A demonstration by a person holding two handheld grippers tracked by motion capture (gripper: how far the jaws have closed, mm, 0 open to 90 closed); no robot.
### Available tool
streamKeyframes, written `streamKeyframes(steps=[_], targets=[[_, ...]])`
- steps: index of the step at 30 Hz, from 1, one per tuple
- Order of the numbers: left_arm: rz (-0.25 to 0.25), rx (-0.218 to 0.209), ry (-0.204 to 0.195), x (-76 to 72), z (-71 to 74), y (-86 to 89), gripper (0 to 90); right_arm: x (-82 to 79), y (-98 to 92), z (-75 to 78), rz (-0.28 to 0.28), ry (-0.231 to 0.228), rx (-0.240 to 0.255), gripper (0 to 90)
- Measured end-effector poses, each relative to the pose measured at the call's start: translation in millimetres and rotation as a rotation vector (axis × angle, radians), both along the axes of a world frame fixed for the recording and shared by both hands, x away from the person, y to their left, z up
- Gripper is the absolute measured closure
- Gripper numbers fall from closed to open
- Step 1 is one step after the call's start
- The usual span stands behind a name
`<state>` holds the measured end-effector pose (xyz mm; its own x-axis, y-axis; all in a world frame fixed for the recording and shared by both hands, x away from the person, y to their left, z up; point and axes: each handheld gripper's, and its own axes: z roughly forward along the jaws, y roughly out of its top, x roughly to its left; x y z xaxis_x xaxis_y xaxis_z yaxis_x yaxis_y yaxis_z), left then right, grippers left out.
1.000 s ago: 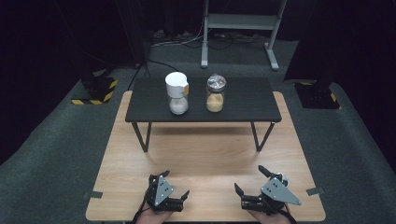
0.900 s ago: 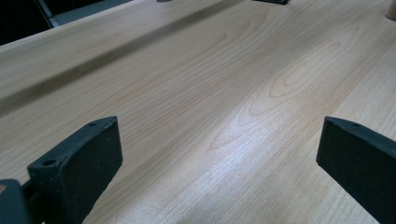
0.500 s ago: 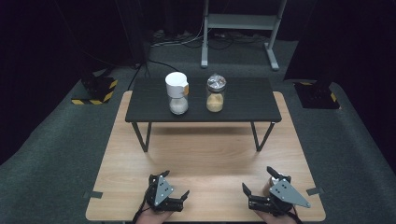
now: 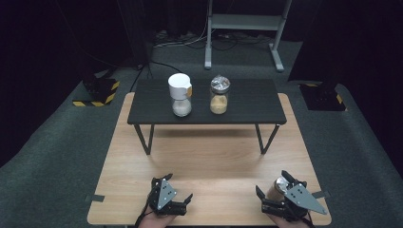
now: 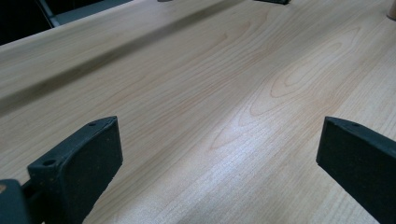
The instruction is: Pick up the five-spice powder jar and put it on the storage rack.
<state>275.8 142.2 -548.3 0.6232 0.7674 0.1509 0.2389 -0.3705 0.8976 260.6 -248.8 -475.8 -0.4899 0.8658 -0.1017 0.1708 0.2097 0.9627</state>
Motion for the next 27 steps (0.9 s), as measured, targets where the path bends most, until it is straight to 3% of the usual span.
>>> streamKeyframes(steps=[12,27], targets=[[-0.003,-0.003,-0.001,-0.1,-0.1,0.0,0.6,-3.3,-13.1,-5.7,-0.056,-0.004,-0.03,0.0],[-0.006,-0.001,0.002,0.1,0.0,0.0,0.6,-1.1,-29.8,-17.7,-0.103,0.017,-0.022,0.0]])
